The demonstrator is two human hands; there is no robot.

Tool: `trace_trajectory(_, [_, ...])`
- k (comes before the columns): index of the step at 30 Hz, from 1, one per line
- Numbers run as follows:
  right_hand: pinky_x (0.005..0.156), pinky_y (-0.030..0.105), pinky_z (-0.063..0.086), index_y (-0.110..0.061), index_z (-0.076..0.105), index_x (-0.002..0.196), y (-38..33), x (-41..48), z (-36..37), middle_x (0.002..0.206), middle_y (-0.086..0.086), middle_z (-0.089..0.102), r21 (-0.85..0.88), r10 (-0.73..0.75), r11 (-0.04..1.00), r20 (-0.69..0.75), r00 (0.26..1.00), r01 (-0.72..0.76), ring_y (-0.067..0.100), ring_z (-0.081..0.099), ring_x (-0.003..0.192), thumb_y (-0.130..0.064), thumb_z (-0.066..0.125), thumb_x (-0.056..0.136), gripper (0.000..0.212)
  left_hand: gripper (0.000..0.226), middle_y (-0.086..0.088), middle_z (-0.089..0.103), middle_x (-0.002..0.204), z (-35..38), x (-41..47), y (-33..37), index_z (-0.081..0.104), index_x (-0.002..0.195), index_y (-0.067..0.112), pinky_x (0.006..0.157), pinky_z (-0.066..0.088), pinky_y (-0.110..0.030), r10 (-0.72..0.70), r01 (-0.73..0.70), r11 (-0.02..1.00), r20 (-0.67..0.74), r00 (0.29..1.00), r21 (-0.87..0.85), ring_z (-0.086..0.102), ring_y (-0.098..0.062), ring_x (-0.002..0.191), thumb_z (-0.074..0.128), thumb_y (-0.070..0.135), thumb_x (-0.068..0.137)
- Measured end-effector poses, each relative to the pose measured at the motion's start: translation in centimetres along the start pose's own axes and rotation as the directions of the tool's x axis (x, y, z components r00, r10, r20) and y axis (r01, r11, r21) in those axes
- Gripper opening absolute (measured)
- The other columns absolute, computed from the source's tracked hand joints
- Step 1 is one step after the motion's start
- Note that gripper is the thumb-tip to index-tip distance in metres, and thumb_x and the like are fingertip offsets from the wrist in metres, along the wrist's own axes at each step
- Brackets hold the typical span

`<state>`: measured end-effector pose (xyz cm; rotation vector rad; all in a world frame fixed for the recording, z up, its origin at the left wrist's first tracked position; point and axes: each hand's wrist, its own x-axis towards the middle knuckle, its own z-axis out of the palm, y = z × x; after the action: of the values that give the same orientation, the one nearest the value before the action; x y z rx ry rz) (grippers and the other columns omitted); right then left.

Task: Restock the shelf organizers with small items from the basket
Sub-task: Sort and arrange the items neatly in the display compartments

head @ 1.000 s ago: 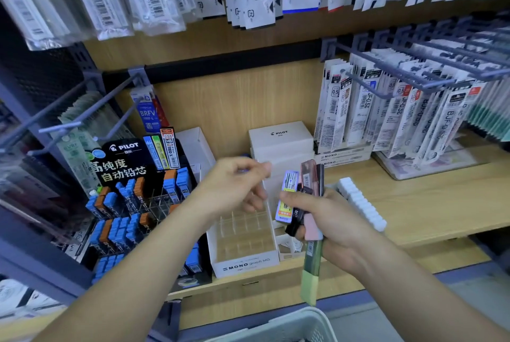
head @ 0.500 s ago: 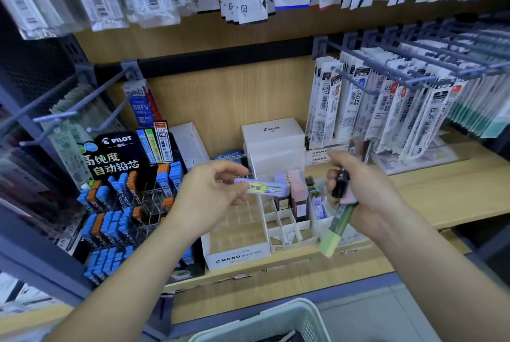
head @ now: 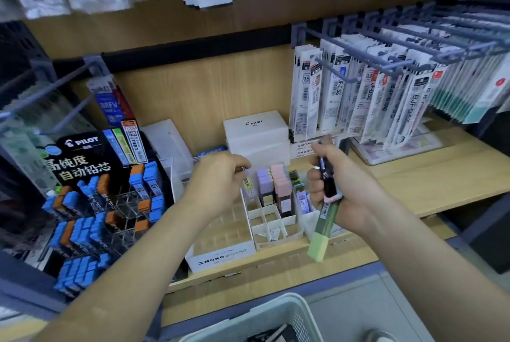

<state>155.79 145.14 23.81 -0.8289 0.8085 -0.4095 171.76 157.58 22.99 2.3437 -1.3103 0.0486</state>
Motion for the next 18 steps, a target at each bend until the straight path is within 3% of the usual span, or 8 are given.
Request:
trace_trajectory(2, [0.037,0.019,0.030,-0.018,0.051,0.079,-0.5,0.0,-0.6,0.054,-0.002,0.046,0.008,-0.005,1.000,-0.011,1.000,0.005,0.010,0.038,0.039,-0.030,0.064,0.089,0.021,0.018,0.002,0.071,0.090,-0.1,0.1,0.1,0.073,0.102,0.019,0.076,0.047,-0.022,-0.028,0.028,0.999,-0.005,1.000,-0.029,0.064,-0.011,0.083,0.063,0.013,0.087])
trace_trajectory(4, [0.038,0.016,0.028,-0.017,0.050,0.079,-1.2,0.1,-1.4,0.054,-0.002,0.045,0.036,-0.011,0.999,-0.020,1.000,0.012,0.009,0.038,0.040,-0.028,0.065,0.089,0.021,0.014,0.008,0.067,0.075,-0.6,0.5,0.6,0.074,0.092,0.021,0.064,0.042,-0.012,-0.074,0.069,0.985,-0.025,0.997,-0.159,0.058,-0.002,0.066,0.066,0.012,0.084])
trace_trajectory(6, [0.038,0.016,0.027,-0.015,0.051,0.080,-1.6,0.2,-2.2,0.055,0.000,0.047,0.057,-0.029,0.998,-0.021,0.999,0.030,0.009,0.040,0.040,-0.027,0.067,0.088,0.022,0.013,0.013,0.063,0.068,-0.8,0.9,1.6,0.075,0.086,0.021,0.061,0.041,-0.008,-0.077,0.064,0.954,-0.031,0.997,-0.292,0.055,0.001,0.058,0.069,0.010,0.082])
trace_trajectory(9, [0.037,0.015,0.026,-0.012,0.053,0.079,-1.7,0.4,-2.9,0.057,0.003,0.051,0.037,-0.081,0.996,-0.024,0.996,0.082,0.009,0.045,0.041,-0.026,0.070,0.087,0.024,0.011,0.015,0.063,0.068,1.0,0.9,3.6,0.075,0.089,0.020,0.065,0.044,-0.011,-0.007,0.006,0.935,-0.001,1.000,-0.354,0.057,0.000,0.059,0.072,0.012,0.081])
trace_trajectory(12, [0.035,0.016,0.028,-0.012,0.054,0.076,-1.4,0.5,-3.2,0.057,0.003,0.053,-0.027,-0.121,0.992,-0.035,0.992,0.120,0.010,0.045,0.043,-0.026,0.069,0.088,0.024,0.012,0.015,0.064,0.073,3.4,0.6,5.0,0.073,0.095,0.023,0.069,0.045,-0.010,0.049,-0.039,0.956,0.028,0.998,-0.290,0.058,0.001,0.067,0.071,0.020,0.084])
trace_trajectory(15, [0.031,0.016,0.029,-0.013,0.053,0.076,-1.2,0.6,-3.5,0.059,0.004,0.051,-0.022,-0.116,0.993,-0.056,0.992,0.115,0.011,0.042,0.042,-0.025,0.069,0.089,0.024,0.014,0.006,0.070,0.086,5.0,0.5,5.3,0.072,0.100,0.023,0.081,0.051,-0.025,0.102,-0.093,0.972,0.033,0.994,-0.216,0.063,-0.011,0.081,0.067,0.021,0.087])
trace_trajectory(18, [0.031,0.016,0.029,-0.011,0.053,0.077,-1.1,0.6,-3.8,0.057,0.004,0.052,-0.029,-0.114,0.993,-0.069,0.991,0.112,0.011,0.042,0.043,-0.026,0.070,0.088,0.025,0.015,0.001,0.071,0.095,6.0,0.5,5.3,0.071,0.102,0.020,0.084,0.049,-0.032,0.193,-0.189,0.974,0.025,0.981,-0.122,0.063,-0.019,0.091,0.062,0.021,0.090])
